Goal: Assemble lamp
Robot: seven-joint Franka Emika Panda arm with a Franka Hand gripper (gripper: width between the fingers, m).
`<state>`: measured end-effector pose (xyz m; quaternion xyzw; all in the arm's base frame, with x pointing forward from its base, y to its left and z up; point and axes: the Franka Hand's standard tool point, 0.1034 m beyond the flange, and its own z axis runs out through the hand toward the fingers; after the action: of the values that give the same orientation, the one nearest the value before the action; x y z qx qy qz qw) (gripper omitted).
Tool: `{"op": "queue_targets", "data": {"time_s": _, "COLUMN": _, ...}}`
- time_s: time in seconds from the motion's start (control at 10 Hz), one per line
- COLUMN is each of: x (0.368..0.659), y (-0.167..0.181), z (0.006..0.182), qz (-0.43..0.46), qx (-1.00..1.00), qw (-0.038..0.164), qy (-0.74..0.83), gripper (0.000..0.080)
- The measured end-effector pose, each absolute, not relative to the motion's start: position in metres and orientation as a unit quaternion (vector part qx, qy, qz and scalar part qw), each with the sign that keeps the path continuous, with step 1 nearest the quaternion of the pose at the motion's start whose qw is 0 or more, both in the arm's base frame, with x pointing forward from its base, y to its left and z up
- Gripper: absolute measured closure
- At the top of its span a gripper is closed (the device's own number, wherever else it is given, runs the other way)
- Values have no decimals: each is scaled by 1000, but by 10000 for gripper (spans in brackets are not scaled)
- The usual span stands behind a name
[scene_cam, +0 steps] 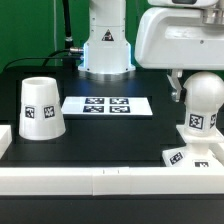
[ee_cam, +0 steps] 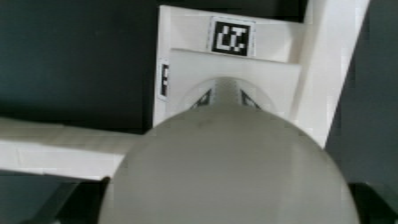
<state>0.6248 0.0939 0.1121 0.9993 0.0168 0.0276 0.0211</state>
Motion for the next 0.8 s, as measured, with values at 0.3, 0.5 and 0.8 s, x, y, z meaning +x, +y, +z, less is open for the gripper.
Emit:
{"op": "queue_targets", "data": {"time_s": 0.3, "x": 625, "y": 92, "z": 112, "qz": 28, "qx": 997, "qw": 16, "qy": -74, "gripper": 223}}
{"op": "queue_targets", "data": {"time_s": 0.5, "x": 623, "y": 91, "z": 112, "qz": 28, "qx": 984, "qw": 8, "qy": -173, "gripper": 223}}
{"op": "queue_targets", "data": {"time_s": 0.8, "x": 620, "y": 92, "z": 111, "qz": 18, "qx": 942, "qw": -10, "qy": -336, "gripper": 223}}
